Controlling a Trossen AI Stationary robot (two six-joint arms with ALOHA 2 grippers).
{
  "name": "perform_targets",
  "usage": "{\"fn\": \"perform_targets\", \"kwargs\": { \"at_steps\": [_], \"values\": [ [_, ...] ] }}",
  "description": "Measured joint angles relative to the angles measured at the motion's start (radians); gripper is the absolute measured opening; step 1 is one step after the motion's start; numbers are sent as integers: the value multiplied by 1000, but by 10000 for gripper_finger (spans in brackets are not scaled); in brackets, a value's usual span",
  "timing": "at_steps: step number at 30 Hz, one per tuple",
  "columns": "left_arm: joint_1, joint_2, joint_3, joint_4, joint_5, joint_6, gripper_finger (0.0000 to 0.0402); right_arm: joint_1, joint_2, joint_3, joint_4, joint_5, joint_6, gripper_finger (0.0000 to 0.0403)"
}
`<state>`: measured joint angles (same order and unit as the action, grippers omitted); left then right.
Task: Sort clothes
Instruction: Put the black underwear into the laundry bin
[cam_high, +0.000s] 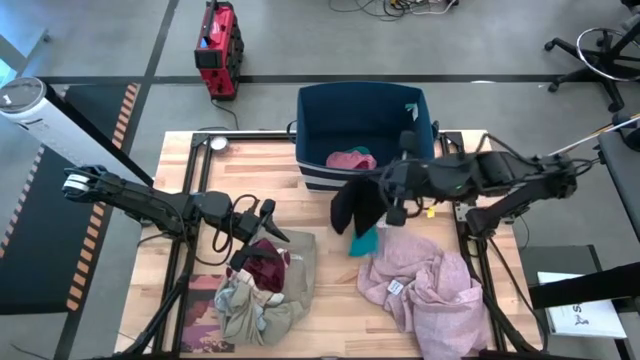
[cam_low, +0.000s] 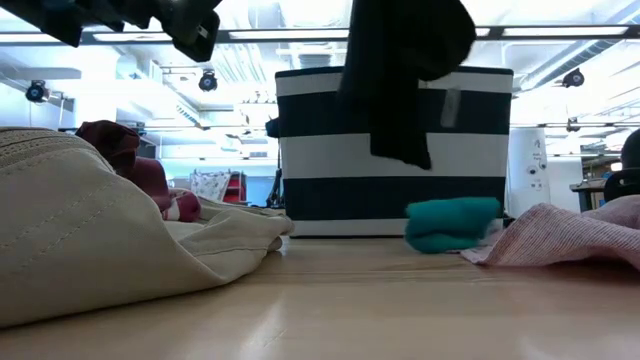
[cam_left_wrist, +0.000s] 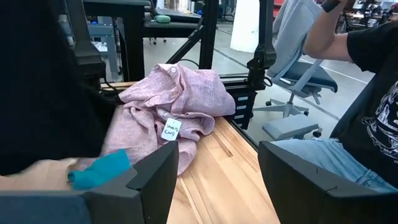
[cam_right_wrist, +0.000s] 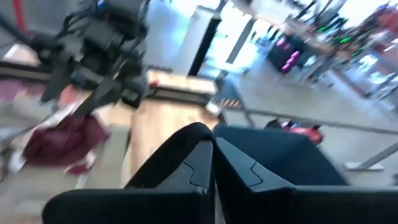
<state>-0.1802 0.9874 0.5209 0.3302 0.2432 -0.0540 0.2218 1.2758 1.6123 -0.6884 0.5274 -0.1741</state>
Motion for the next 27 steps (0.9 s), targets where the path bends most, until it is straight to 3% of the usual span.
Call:
{"fn": "perform_targets", "kwargs": {
  "at_steps": [10,16,22,27],
  "values": [
    [0,0,0,-1,0,0,218,-18,-46,0,320,186,-280,0],
    [0,0,0,-3,0,0,210,-114,-44,0,506,198,-458,0],
    [0,0,0,-5,1,0,215,-283,-32,0,621,99,-519,0],
    [0,0,0,-4,1,-1,225,-456,-13,0,621,-38,-451,0]
  ]
}}
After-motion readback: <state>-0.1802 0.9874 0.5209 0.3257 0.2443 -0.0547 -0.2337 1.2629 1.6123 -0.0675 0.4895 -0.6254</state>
